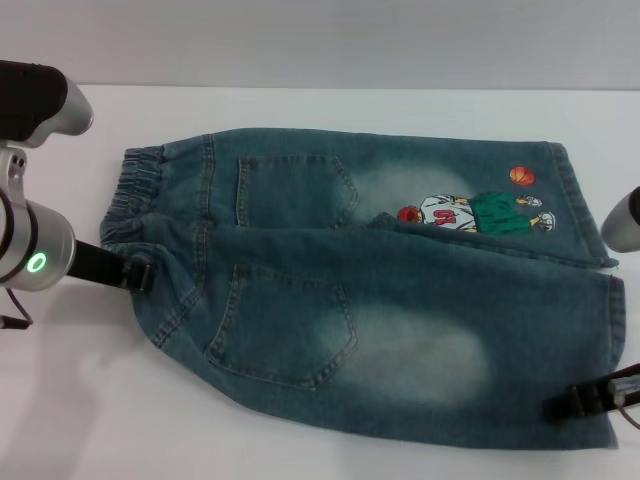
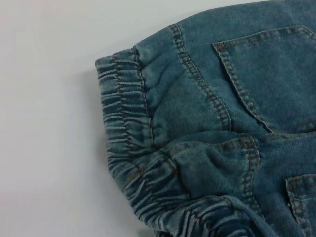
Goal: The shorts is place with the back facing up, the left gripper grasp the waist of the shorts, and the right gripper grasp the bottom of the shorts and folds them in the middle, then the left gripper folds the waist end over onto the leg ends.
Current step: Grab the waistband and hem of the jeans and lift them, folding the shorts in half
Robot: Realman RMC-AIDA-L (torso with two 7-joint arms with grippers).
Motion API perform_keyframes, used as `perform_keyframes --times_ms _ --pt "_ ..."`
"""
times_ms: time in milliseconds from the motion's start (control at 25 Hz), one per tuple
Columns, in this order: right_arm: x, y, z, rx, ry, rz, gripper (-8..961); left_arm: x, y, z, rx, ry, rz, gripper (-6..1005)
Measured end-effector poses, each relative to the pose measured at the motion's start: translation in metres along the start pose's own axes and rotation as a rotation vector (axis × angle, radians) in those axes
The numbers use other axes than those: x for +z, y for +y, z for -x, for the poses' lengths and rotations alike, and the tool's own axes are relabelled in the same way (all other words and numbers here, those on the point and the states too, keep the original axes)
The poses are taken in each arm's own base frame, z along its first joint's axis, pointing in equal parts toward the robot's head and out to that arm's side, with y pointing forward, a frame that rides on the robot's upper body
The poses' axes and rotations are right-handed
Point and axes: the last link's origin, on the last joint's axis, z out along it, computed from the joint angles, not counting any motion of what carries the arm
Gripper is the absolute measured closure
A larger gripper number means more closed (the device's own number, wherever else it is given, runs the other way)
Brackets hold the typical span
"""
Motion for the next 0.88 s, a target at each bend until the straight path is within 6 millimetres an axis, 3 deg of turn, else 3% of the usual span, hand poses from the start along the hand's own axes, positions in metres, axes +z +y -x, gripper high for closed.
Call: perform_keyframes --times_ms 280,720,880 --pt "0.002 0.011 0.002 -0.061 0.006 0.056 537 0.0 0.0 0.0 0.0 0.002 0.0 779" --pt "0.006 0.02 0.013 -0.101 -0.027 0.091 745 -0.003 -0.001 -0.006 -0.008 0.036 -0.002 779" --pt "0.004 0.023 0.023 -0.115 -0.094 0.108 874 -0.003 -0.001 -0.008 -0.011 0.047 -0.002 778"
